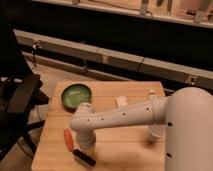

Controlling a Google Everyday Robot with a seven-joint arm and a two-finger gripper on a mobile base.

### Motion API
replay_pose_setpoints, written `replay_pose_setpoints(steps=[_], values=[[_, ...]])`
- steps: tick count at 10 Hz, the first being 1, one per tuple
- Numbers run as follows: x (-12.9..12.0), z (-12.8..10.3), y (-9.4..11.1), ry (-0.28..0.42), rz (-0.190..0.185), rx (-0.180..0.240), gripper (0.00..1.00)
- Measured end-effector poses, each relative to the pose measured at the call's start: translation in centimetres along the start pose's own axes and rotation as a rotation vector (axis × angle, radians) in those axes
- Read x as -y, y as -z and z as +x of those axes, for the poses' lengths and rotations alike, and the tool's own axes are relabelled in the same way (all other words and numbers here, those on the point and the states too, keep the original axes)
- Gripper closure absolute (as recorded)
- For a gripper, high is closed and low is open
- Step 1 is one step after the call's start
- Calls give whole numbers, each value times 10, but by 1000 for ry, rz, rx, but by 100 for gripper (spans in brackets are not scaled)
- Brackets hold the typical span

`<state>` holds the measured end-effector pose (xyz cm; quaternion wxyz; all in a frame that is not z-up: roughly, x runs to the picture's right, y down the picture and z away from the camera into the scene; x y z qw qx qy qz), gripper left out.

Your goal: Push the eraser across the table

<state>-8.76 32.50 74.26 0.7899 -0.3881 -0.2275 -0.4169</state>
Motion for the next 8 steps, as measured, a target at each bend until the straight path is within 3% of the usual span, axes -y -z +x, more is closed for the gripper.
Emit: replay_pose_setpoints(steps=[3,4,8], values=[[-7,9,24,-27,58,5,97],[-7,9,29,-28,58,5,100],[3,14,9,-20,37,4,100]])
